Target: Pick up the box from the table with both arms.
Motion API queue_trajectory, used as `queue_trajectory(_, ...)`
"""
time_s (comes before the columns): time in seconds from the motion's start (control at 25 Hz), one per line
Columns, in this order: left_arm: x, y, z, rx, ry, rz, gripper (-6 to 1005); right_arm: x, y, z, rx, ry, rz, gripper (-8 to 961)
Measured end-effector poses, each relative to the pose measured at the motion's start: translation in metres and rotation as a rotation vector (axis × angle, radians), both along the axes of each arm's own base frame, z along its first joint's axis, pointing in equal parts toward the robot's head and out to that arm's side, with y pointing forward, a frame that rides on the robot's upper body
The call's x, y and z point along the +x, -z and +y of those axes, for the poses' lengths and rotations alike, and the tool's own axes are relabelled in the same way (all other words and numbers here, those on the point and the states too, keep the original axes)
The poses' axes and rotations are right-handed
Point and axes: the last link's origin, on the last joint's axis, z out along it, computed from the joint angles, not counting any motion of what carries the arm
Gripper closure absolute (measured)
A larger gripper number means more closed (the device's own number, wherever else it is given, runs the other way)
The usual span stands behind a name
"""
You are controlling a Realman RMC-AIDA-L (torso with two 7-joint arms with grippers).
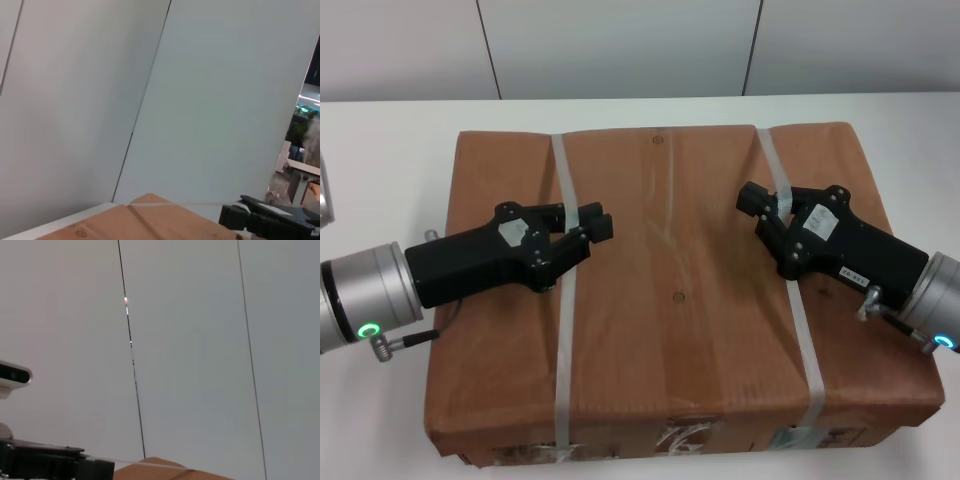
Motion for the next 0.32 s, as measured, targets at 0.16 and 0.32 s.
queue_trajectory(0.16, -0.0008, 0.0, -0.0007, 0.0, -0.003, 0.0, 829, 0.0001, 0.0, -0.0001, 0.0, 0.0, 0.0, 916)
queue_trajectory(0.32, -0.0009, 0.0, -0.0007, 0.0, -0.003, 0.0, 829, 0.0002, 0.0001, -0.0003, 0.0, 0.001, 0.0, 916)
